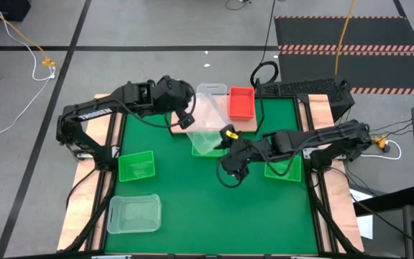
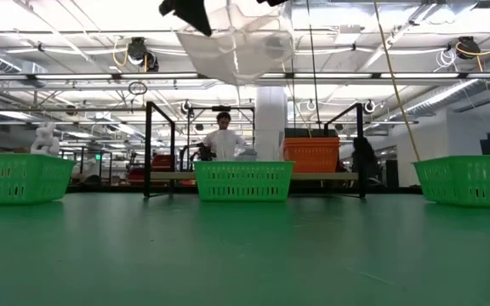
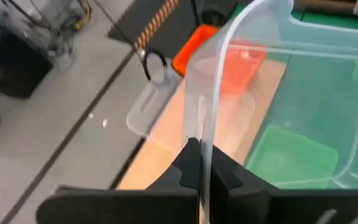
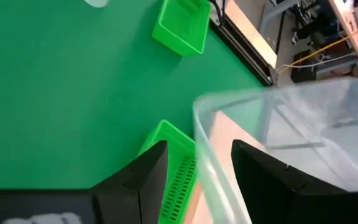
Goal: Stack baskets on shelf by color
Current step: Stack the right transparent bin on top of the transparent bin on the shelf
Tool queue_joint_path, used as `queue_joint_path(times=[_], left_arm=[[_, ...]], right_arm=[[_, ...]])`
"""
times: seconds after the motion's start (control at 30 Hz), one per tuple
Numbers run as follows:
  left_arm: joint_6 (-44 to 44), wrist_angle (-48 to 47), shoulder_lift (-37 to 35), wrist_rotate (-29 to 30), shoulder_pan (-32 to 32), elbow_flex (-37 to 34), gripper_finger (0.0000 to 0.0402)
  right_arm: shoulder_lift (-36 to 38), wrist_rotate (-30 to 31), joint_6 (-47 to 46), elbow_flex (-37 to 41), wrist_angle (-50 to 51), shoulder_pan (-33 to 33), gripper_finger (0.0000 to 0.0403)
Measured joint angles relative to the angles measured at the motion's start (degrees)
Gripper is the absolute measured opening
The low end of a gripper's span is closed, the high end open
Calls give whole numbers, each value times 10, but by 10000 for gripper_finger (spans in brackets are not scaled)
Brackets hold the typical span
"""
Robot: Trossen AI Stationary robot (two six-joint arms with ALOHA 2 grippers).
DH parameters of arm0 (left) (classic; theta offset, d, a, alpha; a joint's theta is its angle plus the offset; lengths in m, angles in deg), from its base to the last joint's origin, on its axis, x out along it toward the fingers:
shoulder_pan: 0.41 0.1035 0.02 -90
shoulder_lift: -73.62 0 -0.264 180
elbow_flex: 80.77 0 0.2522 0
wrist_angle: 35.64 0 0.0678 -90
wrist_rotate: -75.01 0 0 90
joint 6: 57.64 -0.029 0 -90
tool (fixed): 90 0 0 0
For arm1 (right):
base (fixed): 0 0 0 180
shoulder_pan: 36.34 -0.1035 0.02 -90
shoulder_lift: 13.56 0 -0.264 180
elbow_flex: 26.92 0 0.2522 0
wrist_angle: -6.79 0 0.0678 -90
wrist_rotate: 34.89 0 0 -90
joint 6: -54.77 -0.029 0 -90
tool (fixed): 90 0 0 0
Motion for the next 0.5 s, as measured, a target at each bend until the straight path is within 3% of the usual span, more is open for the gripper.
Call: queue_joint_path(times=[0.2, 0.37, 0.5], left_arm=[[19, -35, 0, -24, 5, 0, 0], [44, -35, 0, -76, 6, 0, 0], [56, -35, 1, -114, 4, 0, 1]], right_arm=[[-1, -1, 21, -3, 8, 28, 164], [-1, -63, -2, 0, 49, 60, 152], [-1, -74, -6, 29, 61, 69, 125]])
